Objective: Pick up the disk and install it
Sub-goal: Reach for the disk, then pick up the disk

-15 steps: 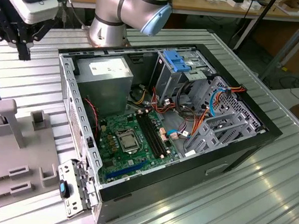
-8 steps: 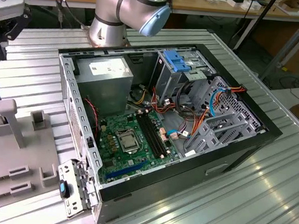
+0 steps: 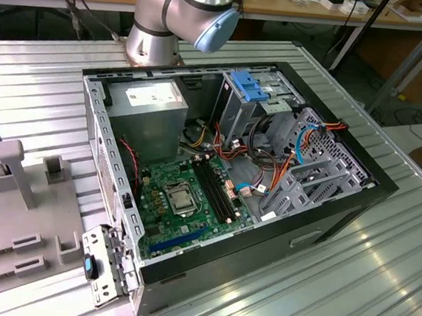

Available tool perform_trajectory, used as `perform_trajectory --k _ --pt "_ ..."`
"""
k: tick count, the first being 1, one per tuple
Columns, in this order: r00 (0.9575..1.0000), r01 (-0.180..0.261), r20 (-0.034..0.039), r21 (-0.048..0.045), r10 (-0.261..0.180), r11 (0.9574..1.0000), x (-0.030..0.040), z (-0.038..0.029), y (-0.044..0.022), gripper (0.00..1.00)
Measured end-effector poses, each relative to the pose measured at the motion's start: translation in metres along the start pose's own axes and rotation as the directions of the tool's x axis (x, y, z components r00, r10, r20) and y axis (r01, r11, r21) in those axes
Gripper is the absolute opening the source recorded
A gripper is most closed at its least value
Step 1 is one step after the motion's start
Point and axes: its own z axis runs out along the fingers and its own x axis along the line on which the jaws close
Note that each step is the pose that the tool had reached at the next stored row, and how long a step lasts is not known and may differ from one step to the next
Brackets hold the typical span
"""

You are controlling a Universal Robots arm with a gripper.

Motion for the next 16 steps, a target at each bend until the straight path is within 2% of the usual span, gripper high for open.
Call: perform_trajectory --k 2,4,16 --pt "1.0000 0.000 0.0001 0.0000 0.000 1.0000 0.0111 -0.0003 -0.0008 0.11" --pt "1.0000 0.000 -0.0001 0.0001 0.000 1.0000 0.0192 -0.0006 -0.0014 0.11" --pt "1.0000 0.001 -0.0001 0.0000 -0.001 1.0000 0.0193 -0.0006 -0.0014 0.11"
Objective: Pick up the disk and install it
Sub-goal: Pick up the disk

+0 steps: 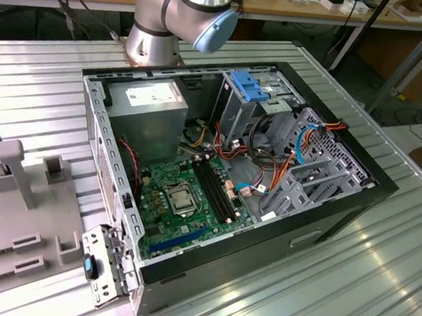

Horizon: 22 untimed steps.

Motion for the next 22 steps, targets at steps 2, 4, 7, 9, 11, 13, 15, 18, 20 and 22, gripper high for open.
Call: perform_trajectory --k 2,4,7,9,11,13,15,18,20,22 --pt "1.0000 0.000 0.0000 0.0000 0.000 1.0000 0.0000 0.0000 0.0000 0.11" --pt "1.0000 0.008 -0.0004 -0.0002 -0.008 1.0000 0.0000 0.0000 0.0000 0.11" --pt "0.9984 0.057 -0.0024 -0.0015 -0.057 0.9984 0.0001 0.0000 0.0000 0.11" --pt "0.9929 0.119 -0.0051 -0.0032 -0.119 0.9929 0.0000 0.0000 0.0000 0.11" --pt "0.9768 0.214 -0.0089 -0.0063 -0.214 0.9768 0.0000 0.0000 0.0000 0.11" --pt "0.9668 0.255 -0.0106 -0.0077 -0.255 0.9668 0.0000 0.0000 0.0000 0.11" --pt "0.9442 0.329 -0.0132 -0.0105 -0.329 0.9443 0.0000 0.0000 0.0000 0.11" --pt "0.9170 0.398 -0.0157 -0.0134 -0.399 0.9171 0.0000 0.0000 0.0000 0.11" --pt "0.8913 0.453 -0.0175 -0.0159 -0.453 0.8915 0.0001 0.0000 -0.0001 0.11" --pt "0.8524 0.522 -0.0195 -0.0193 -0.523 0.8526 0.0001 0.0000 -0.0001 0.11"
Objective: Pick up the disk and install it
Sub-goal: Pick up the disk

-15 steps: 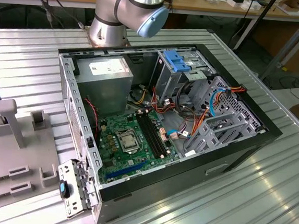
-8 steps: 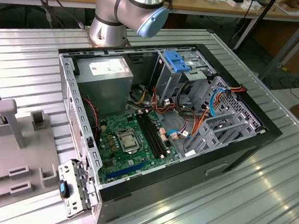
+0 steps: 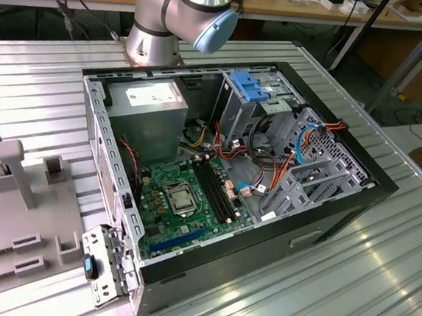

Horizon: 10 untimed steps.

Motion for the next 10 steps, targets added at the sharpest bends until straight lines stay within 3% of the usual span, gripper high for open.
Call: perform_trajectory --k 3,7,10 --pt "0.9959 0.091 -0.0040 -0.0024 -0.091 0.9959 0.0001 0.0000 0.0000 0.11" --pt "0.9821 0.188 -0.0080 -0.0054 -0.188 0.9821 0.0001 0.0000 0.0000 0.11" --pt "0.9718 0.236 -0.0100 -0.0071 -0.236 0.9718 0.0003 -0.0002 0.0000 0.11"
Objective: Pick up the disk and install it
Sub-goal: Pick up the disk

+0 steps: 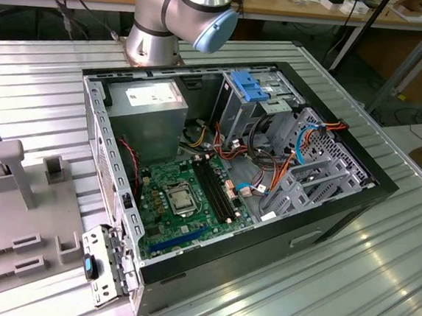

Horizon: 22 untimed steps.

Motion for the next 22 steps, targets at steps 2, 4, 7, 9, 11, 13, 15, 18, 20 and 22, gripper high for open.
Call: perform_trajectory --k 2,4,7,9,11,13,15,18,20,22 --pt "0.9979 0.065 -0.0026 -0.0016 -0.065 0.9979 0.0002 0.0001 0.0002 0.11" --pt "0.9929 0.119 -0.0049 -0.0032 -0.119 0.9929 0.0003 0.0001 0.0003 0.11" --pt "0.9815 0.191 -0.0078 -0.0054 -0.191 0.9815 0.0003 0.0001 0.0003 0.11" --pt "0.9666 0.256 -0.0103 -0.0076 -0.256 0.9667 0.0003 0.0001 0.0003 0.11" --pt "0.9512 0.308 -0.0123 -0.0096 -0.308 0.9512 0.0003 0.0001 0.0003 0.11" --pt "0.9381 0.346 -0.0136 -0.0112 -0.346 0.9381 0.0003 0.0001 0.0003 0.11" --pt "0.9161 0.400 -0.0155 -0.0134 -0.401 0.9162 0.0003 0.0002 0.0003 0.11" --pt "0.8807 0.473 -0.0179 -0.0168 -0.473 0.8808 0.0004 0.0001 0.0003 0.11" --pt "0.8499 0.526 -0.0196 -0.0194 -0.527 0.8501 0.0006 0.0001 0.0004 0.11" --pt "0.8240 0.566 -0.0207 -0.0215 -0.566 0.8242 0.0008 0.0001 0.0004 0.11"
